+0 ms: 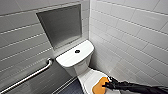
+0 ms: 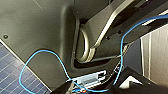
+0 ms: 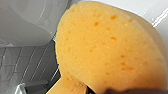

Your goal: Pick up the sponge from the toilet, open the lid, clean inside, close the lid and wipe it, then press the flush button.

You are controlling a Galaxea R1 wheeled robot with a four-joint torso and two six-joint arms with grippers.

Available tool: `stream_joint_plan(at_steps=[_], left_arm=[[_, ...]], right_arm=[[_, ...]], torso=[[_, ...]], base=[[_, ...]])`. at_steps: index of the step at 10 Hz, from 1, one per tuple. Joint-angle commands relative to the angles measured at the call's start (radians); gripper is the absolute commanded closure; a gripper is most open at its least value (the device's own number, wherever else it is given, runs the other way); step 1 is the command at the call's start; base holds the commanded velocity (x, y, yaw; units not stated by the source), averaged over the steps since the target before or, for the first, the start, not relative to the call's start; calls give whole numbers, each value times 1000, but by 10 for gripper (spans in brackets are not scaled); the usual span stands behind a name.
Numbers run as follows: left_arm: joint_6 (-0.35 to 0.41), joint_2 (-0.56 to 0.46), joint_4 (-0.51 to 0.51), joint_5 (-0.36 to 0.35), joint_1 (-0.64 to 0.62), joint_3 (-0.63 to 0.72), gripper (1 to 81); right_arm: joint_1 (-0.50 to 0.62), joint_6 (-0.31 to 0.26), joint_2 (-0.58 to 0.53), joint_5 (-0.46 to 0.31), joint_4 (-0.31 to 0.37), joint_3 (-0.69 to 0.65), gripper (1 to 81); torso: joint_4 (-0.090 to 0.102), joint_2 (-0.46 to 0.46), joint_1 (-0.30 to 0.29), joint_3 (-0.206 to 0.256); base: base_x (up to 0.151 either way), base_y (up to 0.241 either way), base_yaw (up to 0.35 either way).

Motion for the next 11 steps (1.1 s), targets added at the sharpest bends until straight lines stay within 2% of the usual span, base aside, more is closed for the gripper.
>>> stream_joint_plan(at_steps=[1,2,4,6,8,9,10,11], left_arm=[[6,-6,6,75,23,12,10],[6,-6,4,75,23,12,10],[6,-3,4,75,27,12,10],[6,-3,6,75,36,12,10],[6,-3,4,75,41,8,10],[6,-3,4,73,41,5,10],[6,-3,4,75,43,5,10],[6,-2,4,73,41,5,10]], right_arm=[[137,77,46,-36,21,-64,811],[154,106,57,-27,23,-79,811],[173,236,77,16,21,-139,811],[177,296,113,57,23,-245,811],[163,384,166,82,17,-357,811],[154,381,192,80,12,-402,811],[148,379,201,84,10,-416,811],[151,378,195,85,12,-413,811]], torso=[[0,3,-2,0],[0,-17,8,0],[0,-31,17,0],[0,-29,17,0],[0,-29,17,0],[0,-29,17,0],[0,-29,17,-31],[0,-29,17,-94]], base=[[0,0,0],[0,0,0],[0,0,0],[0,0,0],[0,0,0],[0,0,0],[0,0,0],[0,0,0]])
